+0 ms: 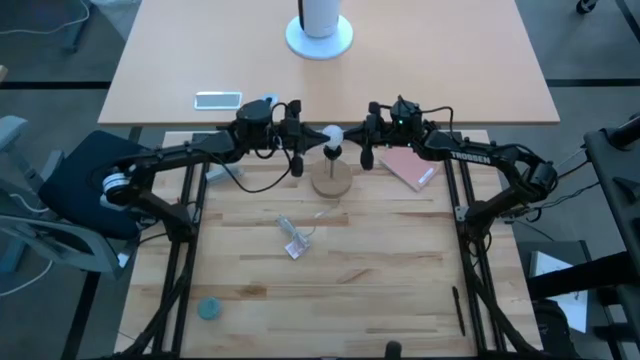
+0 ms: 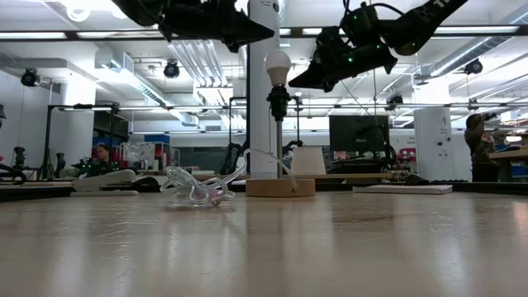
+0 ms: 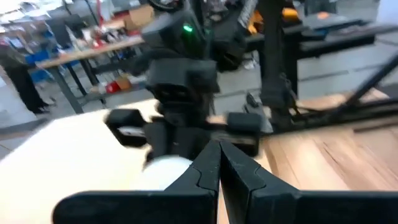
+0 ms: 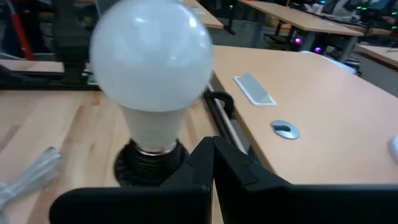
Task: Screw lightbulb
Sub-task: Insert the lightbulb on the desk lamp
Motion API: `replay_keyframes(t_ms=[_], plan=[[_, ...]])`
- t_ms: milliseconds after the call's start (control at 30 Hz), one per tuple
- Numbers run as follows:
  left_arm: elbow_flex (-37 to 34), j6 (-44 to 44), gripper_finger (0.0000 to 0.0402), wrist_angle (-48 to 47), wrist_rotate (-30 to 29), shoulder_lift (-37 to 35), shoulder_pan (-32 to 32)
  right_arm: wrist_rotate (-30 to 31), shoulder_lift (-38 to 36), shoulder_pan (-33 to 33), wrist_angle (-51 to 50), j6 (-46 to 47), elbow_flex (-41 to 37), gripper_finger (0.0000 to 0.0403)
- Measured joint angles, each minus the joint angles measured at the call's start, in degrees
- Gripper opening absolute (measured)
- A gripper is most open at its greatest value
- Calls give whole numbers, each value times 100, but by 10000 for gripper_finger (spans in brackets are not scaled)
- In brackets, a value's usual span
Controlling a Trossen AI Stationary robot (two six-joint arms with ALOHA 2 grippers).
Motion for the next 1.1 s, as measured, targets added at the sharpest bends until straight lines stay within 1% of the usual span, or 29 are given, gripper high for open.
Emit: replay_keyframes(t_ms=[33,100,167,200,367,500,833,1000,1100], plan=[[0,38,0,-197,-120,-38,-31,2,-2,-14,0,-14,2,2],[0,107,0,-572,-559,-60,-94,2,-5,-24,0,-18,16,2],[0,126,0,-809,-1038,-60,-141,-3,-5,-24,4,-22,37,2],[0,128,0,-846,-1162,-59,-146,-10,-5,-24,3,-25,47,2],[0,128,0,-778,-1320,34,-154,-88,-7,9,4,-144,105,2],[0,144,0,-743,-1466,46,-155,-334,-7,22,4,-146,111,2],[0,128,0,-755,-1482,56,-155,-317,-11,151,-4,-161,114,2],[0,96,0,-755,-1744,56,-148,-314,-11,160,-22,-120,114,2],[0,79,0,-756,-1782,56,-150,-318,-14,161,-32,-118,114,2]])
